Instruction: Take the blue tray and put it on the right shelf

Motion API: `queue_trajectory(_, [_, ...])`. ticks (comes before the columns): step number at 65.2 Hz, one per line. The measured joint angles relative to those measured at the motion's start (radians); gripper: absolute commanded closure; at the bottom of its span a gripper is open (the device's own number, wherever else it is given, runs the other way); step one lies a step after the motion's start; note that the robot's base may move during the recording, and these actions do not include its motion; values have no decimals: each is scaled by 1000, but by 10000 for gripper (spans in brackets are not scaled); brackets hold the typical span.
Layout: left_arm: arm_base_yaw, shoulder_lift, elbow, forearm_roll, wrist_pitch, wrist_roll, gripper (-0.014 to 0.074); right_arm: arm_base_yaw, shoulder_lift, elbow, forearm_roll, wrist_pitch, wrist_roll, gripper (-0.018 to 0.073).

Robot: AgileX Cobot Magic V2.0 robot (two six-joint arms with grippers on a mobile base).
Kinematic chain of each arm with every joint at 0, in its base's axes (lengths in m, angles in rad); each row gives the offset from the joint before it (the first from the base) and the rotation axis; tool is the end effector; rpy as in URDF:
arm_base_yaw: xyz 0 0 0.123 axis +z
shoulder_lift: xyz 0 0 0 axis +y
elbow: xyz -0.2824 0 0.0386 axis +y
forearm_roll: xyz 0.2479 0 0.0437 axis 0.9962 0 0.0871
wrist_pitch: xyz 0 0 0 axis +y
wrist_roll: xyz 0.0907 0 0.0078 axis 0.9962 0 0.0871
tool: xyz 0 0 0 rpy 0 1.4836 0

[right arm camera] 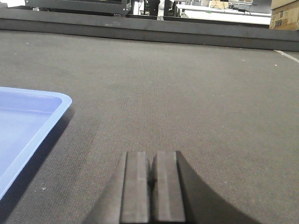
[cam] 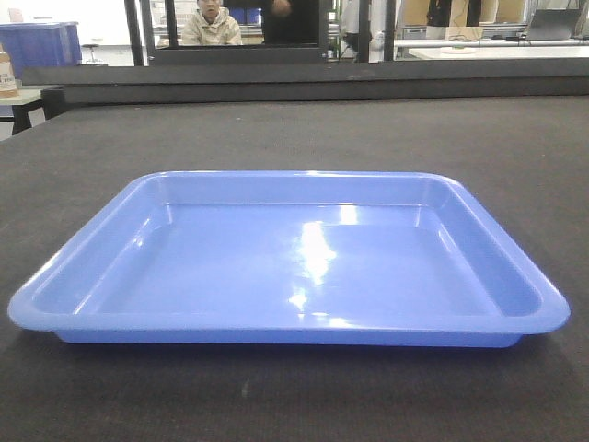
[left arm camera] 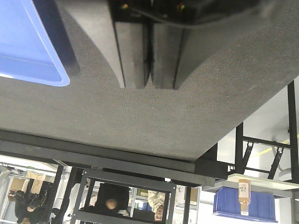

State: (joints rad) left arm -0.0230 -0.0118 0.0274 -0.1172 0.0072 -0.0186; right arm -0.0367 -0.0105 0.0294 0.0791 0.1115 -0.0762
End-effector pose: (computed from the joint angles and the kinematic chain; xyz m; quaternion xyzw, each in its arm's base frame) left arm 0.0566 -0.0014 0.2038 -0.0382 0.6829 -0.0581 0.7272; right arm 0.0568 -0.0013 0.1936 0.0111 0.7220 -0.0087 0.6917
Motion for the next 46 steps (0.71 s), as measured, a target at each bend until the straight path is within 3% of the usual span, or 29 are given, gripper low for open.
queue_trajectory(35, [0, 0, 0, 0, -7, 0, 645, 0, 0, 0, 0, 0, 0, 503])
queue_trajectory(46, [0, 0, 0, 11, -112, 0, 645, 0, 0, 0, 0, -60, 0, 503])
